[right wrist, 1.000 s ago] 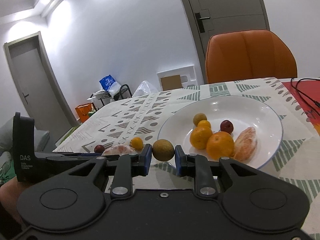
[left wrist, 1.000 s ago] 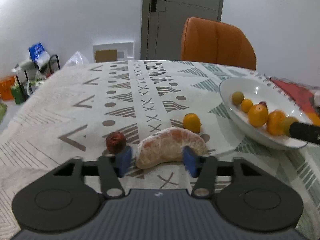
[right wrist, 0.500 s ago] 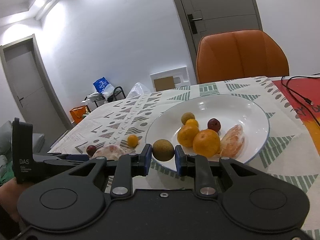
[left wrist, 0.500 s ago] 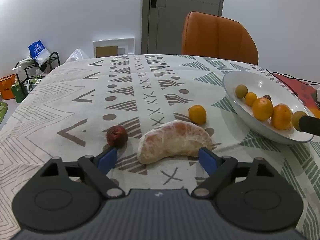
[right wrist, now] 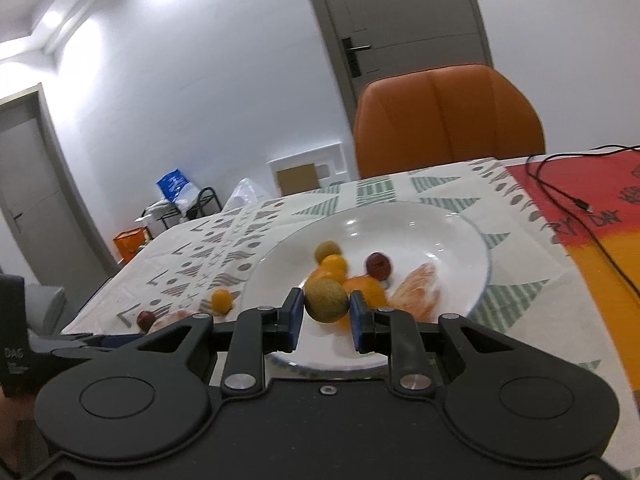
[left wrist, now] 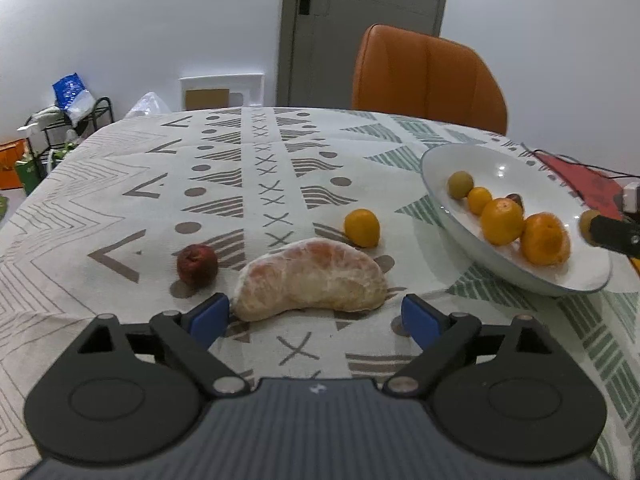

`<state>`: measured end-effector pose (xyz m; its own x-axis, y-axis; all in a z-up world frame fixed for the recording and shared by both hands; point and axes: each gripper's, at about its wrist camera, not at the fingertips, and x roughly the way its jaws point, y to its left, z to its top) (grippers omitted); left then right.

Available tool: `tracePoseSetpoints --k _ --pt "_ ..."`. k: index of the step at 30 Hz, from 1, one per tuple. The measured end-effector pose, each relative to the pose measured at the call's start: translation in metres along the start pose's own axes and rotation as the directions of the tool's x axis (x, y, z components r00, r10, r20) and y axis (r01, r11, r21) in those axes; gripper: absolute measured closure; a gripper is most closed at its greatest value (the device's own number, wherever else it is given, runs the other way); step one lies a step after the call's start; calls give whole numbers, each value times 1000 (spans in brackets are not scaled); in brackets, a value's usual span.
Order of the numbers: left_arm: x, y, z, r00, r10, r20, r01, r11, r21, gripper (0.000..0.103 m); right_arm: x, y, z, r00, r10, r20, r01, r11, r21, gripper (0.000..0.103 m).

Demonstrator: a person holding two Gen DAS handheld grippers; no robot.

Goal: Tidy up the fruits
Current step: 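Carry the plum and pomelo segment into the white bowl and open both tools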

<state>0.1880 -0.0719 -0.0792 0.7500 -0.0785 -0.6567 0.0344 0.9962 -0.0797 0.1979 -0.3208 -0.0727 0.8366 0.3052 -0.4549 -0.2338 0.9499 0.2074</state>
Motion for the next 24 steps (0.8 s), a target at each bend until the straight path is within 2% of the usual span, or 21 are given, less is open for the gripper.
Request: tracePoseSetpoints --k 11,13,21,22,24 --pt "13 -13 5 995 104 -5 -104 995 -10 10 1 -22 8 997 -75 19 75 997 -1 80" --pt "13 -13 5 994 111 0 -111 994 -15 12 5 -23 10 996 -83 19 83 997 -2 80" --pt "7 -7 5 997 77 14 -76 997 -25 17 17 -27 12 997 -75 18 75 997 3 79" --pt "5 -6 5 997 71 17 -71 997 -28 17 18 -27 12 997 -73 17 72 997 3 74" --pt "1 -5 6 997 68 30 -68 997 -30 17 18 -27 11 997 -75 23 75 997 0 73"
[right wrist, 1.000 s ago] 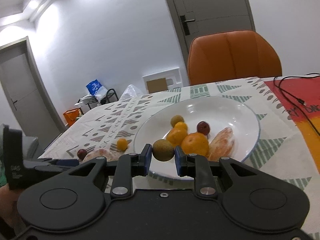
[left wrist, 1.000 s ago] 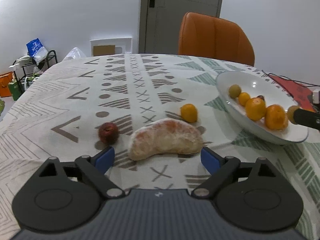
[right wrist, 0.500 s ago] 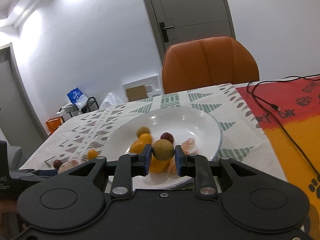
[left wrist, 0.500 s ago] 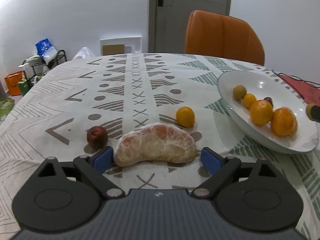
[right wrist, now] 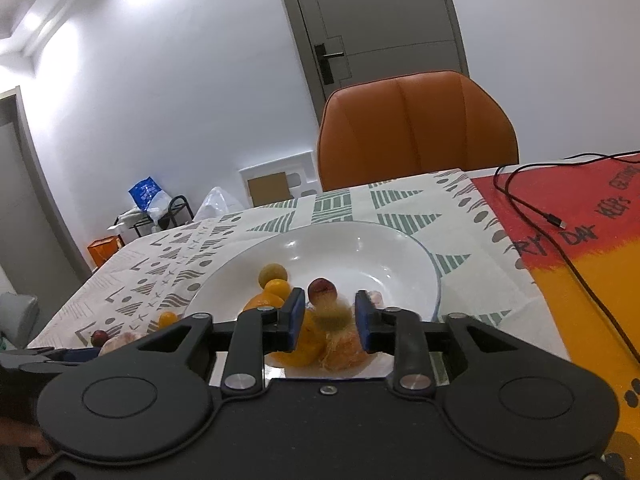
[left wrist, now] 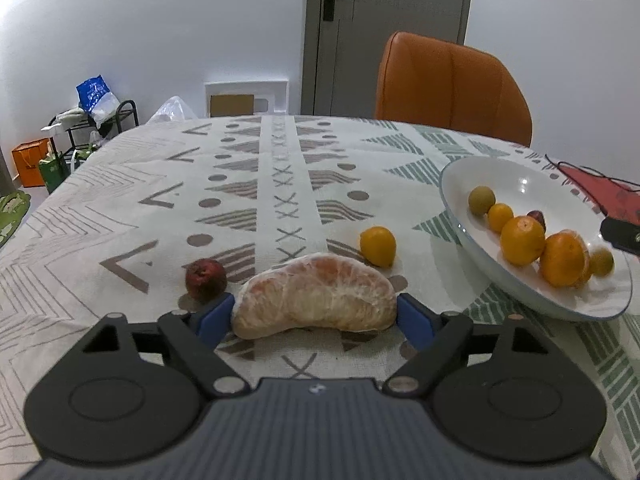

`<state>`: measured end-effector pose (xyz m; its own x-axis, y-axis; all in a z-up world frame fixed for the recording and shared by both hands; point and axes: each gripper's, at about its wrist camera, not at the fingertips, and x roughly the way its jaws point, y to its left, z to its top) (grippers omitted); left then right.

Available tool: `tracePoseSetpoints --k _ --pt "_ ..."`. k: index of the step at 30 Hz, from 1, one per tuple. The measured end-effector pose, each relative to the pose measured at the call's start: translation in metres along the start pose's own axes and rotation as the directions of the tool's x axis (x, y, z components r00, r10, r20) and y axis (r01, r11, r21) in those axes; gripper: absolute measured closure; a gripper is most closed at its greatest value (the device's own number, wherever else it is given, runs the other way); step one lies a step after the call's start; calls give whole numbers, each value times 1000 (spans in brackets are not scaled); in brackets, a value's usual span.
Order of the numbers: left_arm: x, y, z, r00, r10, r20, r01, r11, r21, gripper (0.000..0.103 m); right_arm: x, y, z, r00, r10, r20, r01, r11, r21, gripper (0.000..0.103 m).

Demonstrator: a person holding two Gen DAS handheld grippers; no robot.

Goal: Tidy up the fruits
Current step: 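Carry the plum and pomelo segment into the white bowl and open both tools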

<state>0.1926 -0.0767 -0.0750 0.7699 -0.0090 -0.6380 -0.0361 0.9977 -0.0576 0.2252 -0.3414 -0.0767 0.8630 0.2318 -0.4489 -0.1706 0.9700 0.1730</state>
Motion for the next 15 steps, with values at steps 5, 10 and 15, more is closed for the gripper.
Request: tracePoseSetpoints --k 5,10,15 --pt "-14 1 8 999 -31 42 32 999 -16 18 -2 1 -3 1000 7 -7 -7 1000 11 72" --pt "-28 -6 20 992 -81 94 82 997 0 17 -11 0 -9 1000 12 -8 -12 1000 19 70" --pt "-32 -22 27 985 -127 117 125 992 21 17 -21 -7 -13 1000 11 -14 -11 999 40 68"
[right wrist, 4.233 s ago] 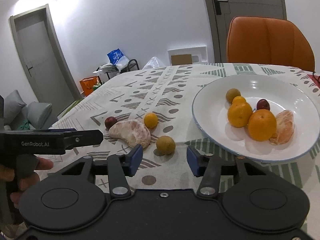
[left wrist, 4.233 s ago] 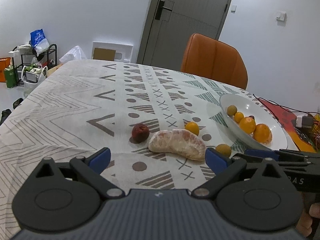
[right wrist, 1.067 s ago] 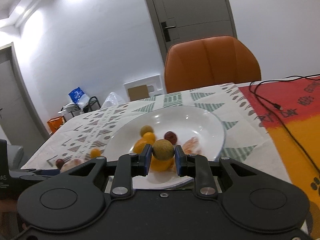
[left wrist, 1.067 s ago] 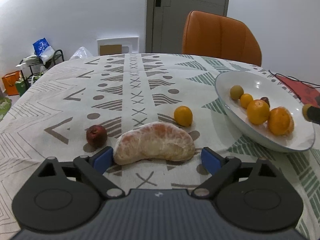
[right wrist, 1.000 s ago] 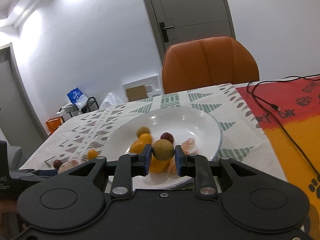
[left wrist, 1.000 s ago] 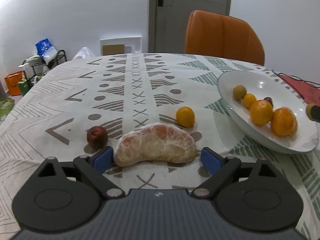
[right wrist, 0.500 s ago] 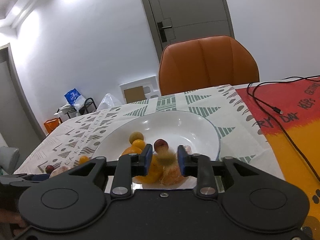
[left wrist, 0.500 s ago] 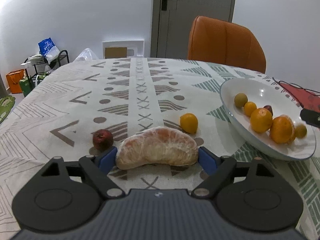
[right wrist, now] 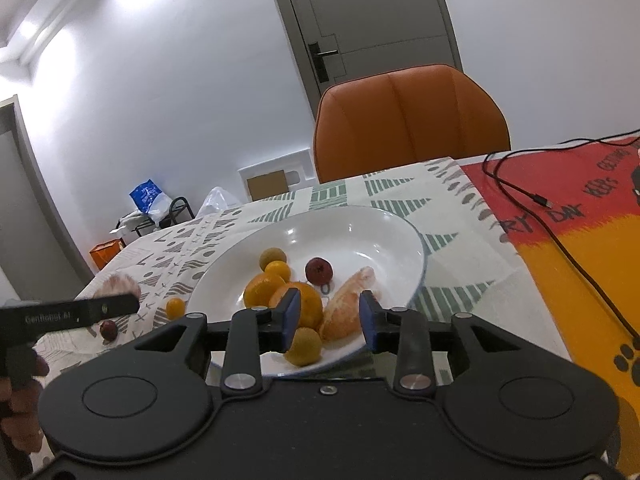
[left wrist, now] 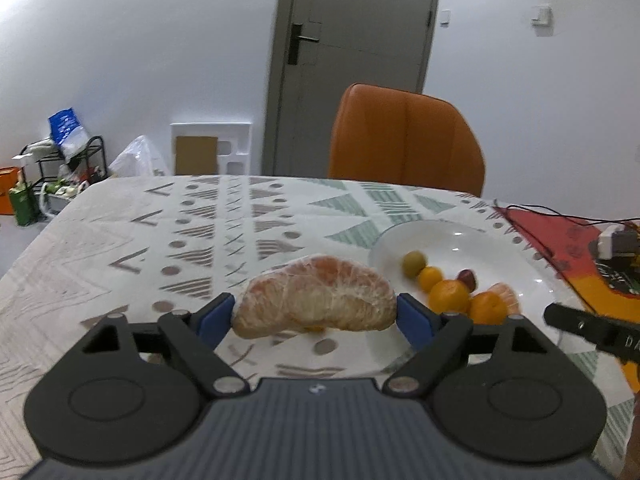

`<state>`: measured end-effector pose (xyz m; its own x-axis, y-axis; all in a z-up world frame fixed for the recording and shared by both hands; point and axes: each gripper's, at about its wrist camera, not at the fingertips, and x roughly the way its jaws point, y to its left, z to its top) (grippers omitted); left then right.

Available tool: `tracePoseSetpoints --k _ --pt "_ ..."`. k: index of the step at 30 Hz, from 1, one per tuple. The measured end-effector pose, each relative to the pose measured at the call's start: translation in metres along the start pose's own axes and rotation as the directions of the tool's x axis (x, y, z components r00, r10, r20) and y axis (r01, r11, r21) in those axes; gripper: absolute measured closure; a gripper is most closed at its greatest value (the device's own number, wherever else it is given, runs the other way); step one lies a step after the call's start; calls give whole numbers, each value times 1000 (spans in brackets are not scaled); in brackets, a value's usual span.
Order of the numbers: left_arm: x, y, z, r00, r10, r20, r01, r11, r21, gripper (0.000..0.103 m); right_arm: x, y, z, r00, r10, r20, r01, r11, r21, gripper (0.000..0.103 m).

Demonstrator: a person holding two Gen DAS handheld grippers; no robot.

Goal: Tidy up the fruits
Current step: 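Carry the plum and pomelo segment into the white bowl and open both tools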

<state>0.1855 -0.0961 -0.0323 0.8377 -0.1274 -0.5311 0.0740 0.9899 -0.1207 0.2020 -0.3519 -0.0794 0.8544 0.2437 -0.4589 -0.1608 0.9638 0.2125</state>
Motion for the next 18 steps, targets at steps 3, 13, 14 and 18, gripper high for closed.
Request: tracePoseSetpoints --k 3,13,14,18 --pt "1 -9 2 1000 -22 6 21 1000 13 17 -5 -3 -2 1000 8 0 -8 1000 18 62" --pt "17 -40 7 996 -92 -20 94 991 93 17 -13 -5 -7 1000 9 -5 -8 1000 15 62" --pt "18 -43 6 995 -99 -26 101 990 100 17 -13 -5 -8 1000 7 -5 -7 1000 15 62" --pt "23 -54 4 991 -121 -48 126 985 121 17 -16 -7 -9 1000 -2 -3 2 1000 23 62"
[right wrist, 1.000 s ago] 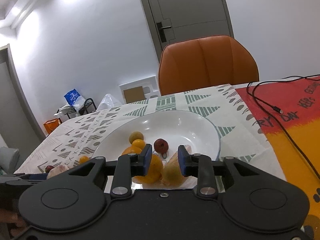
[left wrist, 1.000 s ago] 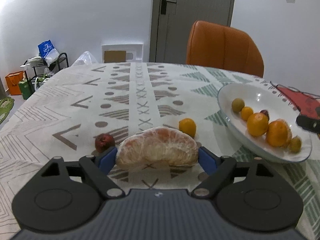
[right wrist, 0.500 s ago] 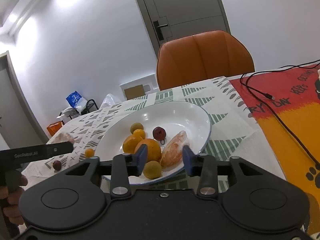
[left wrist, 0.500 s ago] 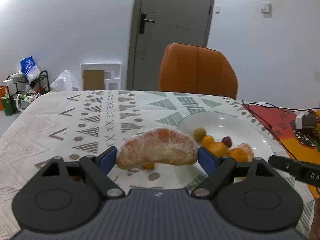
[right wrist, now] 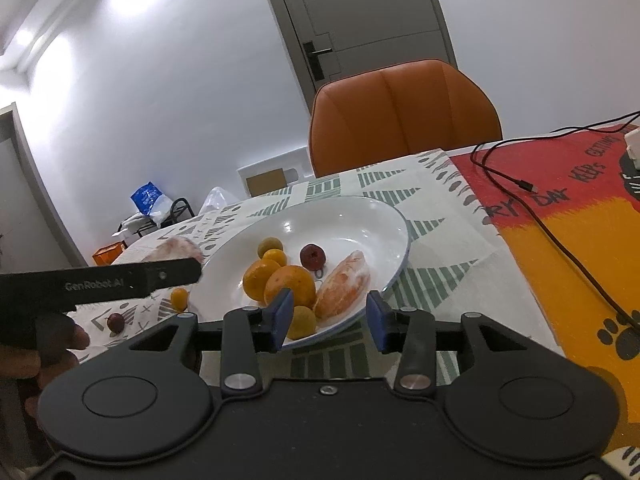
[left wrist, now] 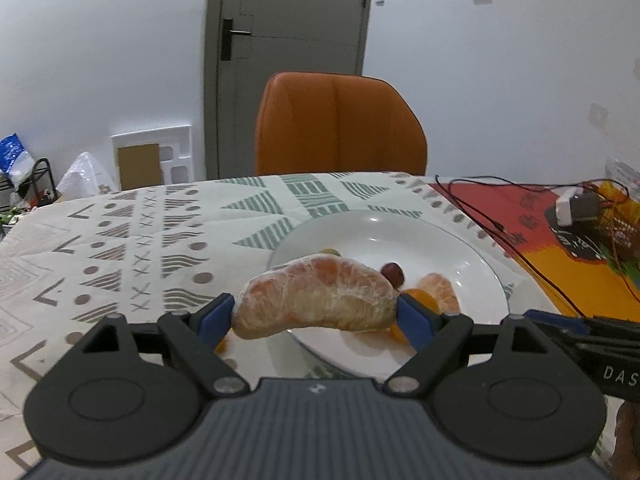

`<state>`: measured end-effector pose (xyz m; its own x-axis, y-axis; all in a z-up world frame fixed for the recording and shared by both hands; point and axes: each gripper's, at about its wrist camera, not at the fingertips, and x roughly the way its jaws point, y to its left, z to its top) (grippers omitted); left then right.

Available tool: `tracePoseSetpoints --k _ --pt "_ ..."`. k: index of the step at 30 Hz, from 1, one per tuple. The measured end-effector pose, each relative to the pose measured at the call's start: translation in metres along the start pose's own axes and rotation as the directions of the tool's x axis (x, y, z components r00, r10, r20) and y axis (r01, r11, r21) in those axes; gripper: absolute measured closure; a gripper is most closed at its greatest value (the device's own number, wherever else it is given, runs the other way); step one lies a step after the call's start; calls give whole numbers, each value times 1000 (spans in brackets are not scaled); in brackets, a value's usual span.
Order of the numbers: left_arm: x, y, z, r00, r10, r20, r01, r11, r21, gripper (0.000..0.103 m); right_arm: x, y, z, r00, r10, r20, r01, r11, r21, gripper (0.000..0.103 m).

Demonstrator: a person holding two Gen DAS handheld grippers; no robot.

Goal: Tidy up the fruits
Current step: 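Carry the plum and pomelo segment into the white bowl and open both tools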

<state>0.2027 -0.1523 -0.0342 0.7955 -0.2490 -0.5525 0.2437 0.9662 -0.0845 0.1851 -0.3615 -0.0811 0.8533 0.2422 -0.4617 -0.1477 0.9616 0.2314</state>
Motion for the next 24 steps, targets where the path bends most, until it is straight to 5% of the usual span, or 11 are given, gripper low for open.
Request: tracePoseSetpoints --k 15,24 --pt "-15 20 -2 999 33 5 -33 999 -28 14 -3 1 0 1000 14 9 -14 1000 6 60" --pt "-36 49 -9 997 80 -2 -80 994 -74 10 -1 13 0 999 31 12 -31 1000 2 38"
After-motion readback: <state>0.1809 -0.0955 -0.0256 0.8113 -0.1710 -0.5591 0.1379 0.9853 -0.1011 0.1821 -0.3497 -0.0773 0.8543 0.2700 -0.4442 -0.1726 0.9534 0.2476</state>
